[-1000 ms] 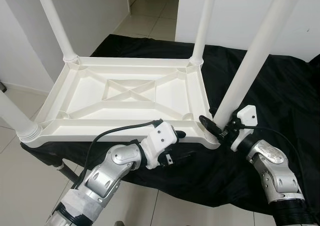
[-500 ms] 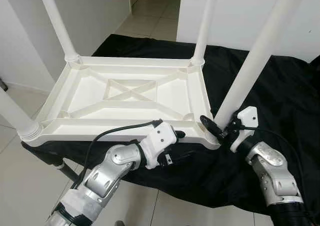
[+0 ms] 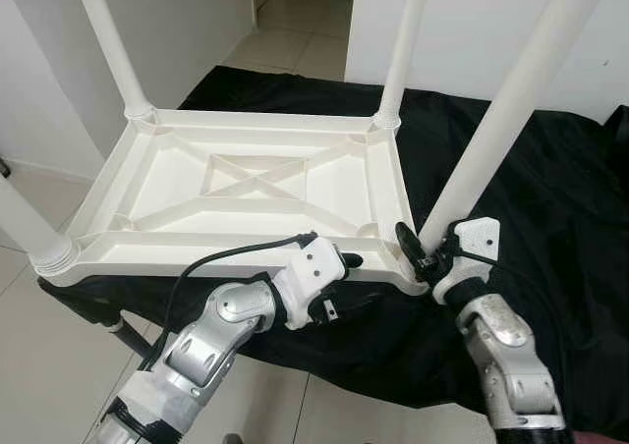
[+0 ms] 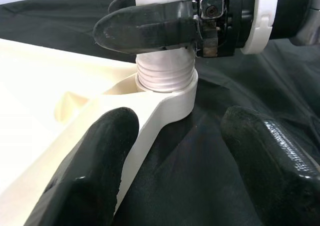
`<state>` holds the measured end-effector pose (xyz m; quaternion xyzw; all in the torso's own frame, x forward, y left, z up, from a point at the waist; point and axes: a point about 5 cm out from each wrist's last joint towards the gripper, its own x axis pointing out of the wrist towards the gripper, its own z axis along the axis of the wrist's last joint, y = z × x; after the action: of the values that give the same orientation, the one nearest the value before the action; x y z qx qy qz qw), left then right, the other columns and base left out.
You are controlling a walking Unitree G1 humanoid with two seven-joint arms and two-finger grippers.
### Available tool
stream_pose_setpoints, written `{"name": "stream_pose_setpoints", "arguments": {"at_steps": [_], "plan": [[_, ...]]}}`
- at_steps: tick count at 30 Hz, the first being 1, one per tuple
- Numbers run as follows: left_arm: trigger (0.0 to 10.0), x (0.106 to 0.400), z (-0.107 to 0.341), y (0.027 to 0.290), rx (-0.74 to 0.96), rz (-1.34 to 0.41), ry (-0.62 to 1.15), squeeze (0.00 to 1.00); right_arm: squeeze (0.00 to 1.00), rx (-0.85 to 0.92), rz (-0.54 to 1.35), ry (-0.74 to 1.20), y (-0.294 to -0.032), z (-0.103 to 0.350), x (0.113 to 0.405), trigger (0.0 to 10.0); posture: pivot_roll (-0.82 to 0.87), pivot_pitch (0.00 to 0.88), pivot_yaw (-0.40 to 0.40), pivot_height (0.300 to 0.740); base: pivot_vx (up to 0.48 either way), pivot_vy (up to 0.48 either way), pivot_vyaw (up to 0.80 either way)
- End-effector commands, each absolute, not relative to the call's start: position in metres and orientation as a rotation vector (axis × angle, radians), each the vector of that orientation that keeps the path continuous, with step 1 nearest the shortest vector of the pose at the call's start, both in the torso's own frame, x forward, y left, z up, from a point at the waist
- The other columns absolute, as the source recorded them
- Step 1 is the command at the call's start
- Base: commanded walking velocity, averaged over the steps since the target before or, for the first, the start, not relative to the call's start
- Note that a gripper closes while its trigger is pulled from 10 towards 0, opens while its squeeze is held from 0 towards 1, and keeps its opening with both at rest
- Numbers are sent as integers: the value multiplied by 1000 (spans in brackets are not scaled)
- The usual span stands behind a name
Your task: Building children table
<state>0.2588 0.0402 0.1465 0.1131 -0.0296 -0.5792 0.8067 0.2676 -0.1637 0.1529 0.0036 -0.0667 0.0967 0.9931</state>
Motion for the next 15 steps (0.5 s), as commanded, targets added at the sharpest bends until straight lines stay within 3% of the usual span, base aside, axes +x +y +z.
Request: {"name": "stream_pose_setpoints", "arguments": {"at_steps": [1, 2, 3, 8, 9, 15], "plan": [[10000, 257, 143, 42, 245, -1280, -45, 145, 0, 48, 74, -80, -165, 144, 263, 10000, -45, 75, -15, 740, 0, 0, 0], [10000, 257, 143, 42, 245, -1280, -45, 145, 0, 48, 74, -80, -165, 144, 263, 10000, -45, 75, -15, 740, 0, 0, 0], [10000, 257, 143, 42, 232, -1286, -39, 1000, 0, 58, 5, -74, -165, 142, 261, 10000, -46, 74, -16, 740, 0, 0, 0], [10000, 256, 142, 41, 250, -1281, -45, 1000, 0, 82, -74, -63, -162, 137, 254, 10000, -42, 72, -14, 740, 0, 0, 0], [10000, 257, 142, 41, 260, -1276, -48, 0, 0, 91, -87, -59, -160, 134, 250, 10000, -40, 71, -15, 740, 0, 0, 0], [10000, 259, 142, 43, 284, -1259, -58, 0, 0, 110, -114, -39, -155, 130, 245, 10000, -39, 66, -19, 740, 0, 0, 0]]}}
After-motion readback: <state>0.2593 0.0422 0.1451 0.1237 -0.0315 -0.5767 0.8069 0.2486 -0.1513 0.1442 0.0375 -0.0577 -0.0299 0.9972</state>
